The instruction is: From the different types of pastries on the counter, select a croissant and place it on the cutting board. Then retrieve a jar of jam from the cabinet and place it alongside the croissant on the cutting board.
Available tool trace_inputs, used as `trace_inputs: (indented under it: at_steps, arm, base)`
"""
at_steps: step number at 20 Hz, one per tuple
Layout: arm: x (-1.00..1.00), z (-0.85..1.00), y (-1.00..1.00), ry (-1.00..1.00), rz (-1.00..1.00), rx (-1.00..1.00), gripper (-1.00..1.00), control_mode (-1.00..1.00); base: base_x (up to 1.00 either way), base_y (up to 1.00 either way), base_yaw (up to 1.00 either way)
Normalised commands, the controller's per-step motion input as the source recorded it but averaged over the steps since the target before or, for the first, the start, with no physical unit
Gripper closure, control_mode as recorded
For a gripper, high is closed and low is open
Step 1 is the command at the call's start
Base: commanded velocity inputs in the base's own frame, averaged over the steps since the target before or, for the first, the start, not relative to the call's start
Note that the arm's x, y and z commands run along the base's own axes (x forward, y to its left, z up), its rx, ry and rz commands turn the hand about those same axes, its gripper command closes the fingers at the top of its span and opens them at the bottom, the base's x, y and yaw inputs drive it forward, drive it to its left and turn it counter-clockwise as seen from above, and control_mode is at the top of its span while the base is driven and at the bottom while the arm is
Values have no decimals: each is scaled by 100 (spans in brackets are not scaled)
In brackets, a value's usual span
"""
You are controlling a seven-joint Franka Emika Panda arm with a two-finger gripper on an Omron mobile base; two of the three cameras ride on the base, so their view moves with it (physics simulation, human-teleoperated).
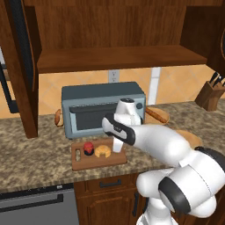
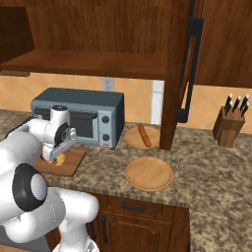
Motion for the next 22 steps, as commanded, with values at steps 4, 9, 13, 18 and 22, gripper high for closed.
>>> trace_inputs:
  at_steps: [4,9,13,18,22]
  arm:
    - [-51,23,-51,30,-7,-1,-100,-100]
    - [-25,7,-57,17,-8,-17,-100,-100]
    - [-48,-1,-65,-1,-15,-21,-100,-100]
    - [-36,-21,-37,-33,-26,-7,-100,-100]
    - [-32,-28,-41,-40,-26,-4,-100,-100]
  base:
    - [0,0,0]
    - [0,0,0]
    - [0,0,0]
    - [0,0,0]
    - [0,0,0]
